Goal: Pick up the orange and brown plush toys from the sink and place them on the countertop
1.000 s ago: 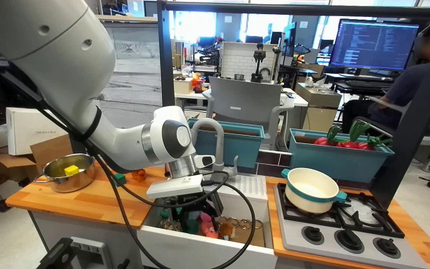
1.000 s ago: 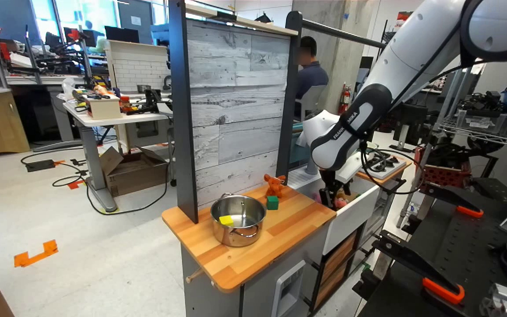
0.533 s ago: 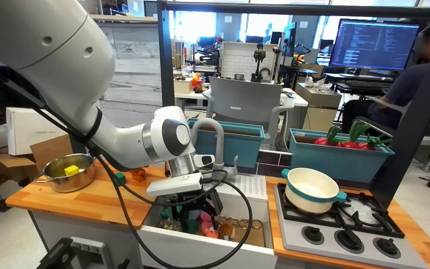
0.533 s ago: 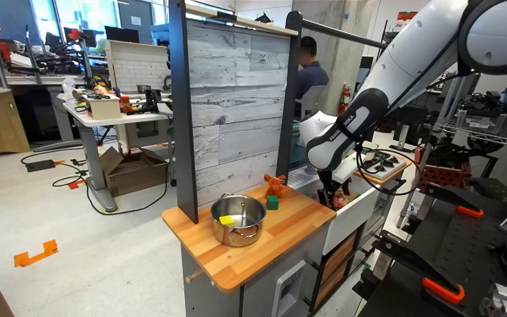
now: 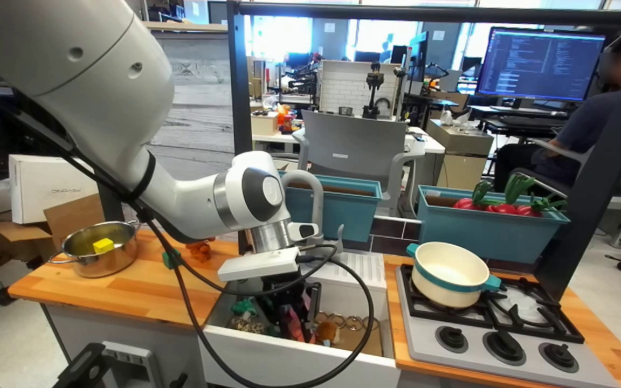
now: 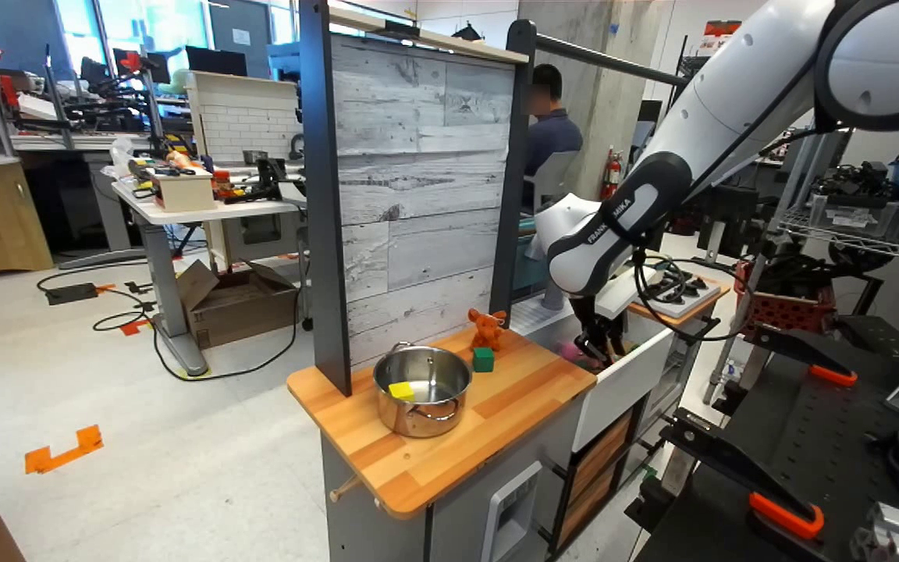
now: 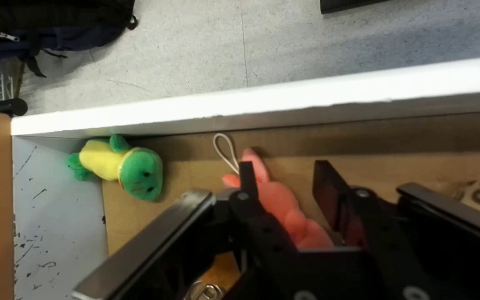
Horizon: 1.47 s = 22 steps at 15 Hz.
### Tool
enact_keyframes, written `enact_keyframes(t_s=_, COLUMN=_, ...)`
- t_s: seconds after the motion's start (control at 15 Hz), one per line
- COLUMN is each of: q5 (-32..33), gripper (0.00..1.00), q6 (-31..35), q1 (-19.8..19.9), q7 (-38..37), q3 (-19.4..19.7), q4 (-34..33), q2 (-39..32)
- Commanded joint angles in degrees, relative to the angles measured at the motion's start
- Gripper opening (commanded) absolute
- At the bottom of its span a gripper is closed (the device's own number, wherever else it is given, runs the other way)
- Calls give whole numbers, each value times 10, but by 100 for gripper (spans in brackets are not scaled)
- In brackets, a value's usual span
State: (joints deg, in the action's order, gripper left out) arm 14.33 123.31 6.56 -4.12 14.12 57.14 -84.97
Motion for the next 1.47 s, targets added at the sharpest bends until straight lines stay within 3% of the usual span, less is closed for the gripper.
enact_keyframes(t_s=0.0, q5=-6, gripper=12, q6=-26, q1=15, q7=12, q3=-9, q4=-28, q2=-5)
enact_keyframes(t_s=0.13, q5=-9, gripper=0, q6=-24, q1=21, q7=17, q3=-12, q4=-37, q2=-6)
enact_keyframes(t_s=0.33, q5=-13, gripper=0, q6=-8, q1=32, q7=24, q3=-19, q4=-55, q2=-8)
enact_keyframes(t_s=0.53, q5=-10, gripper=0, q6=33, q1=35, q7=20, q3=-25, q4=-29, q2=16)
enact_keyframes(t_s=0.6, q5=-7, gripper=26, q6=43, q1=32, q7=18, q3=-26, q4=-19, q2=21)
enact_keyframes(t_s=0.73, q5=-4, gripper=32, q6=50, q1=29, q7=20, q3=-29, q4=-21, q2=10)
enact_keyframes(t_s=1.0, q5=6, gripper=62, q6=55, q1=13, q7=-13, q3=-17, q4=-37, q2=-18)
enact_keyframes(t_s=1.27, q5=11, gripper=92, q6=82, q1=0, q7=-32, q3=-4, q4=4, q2=-2)
enact_keyframes(t_s=1.4, q5=8, gripper=100, q6=81, q1=-2, q7=-34, q3=-2, q4=10, q2=-2)
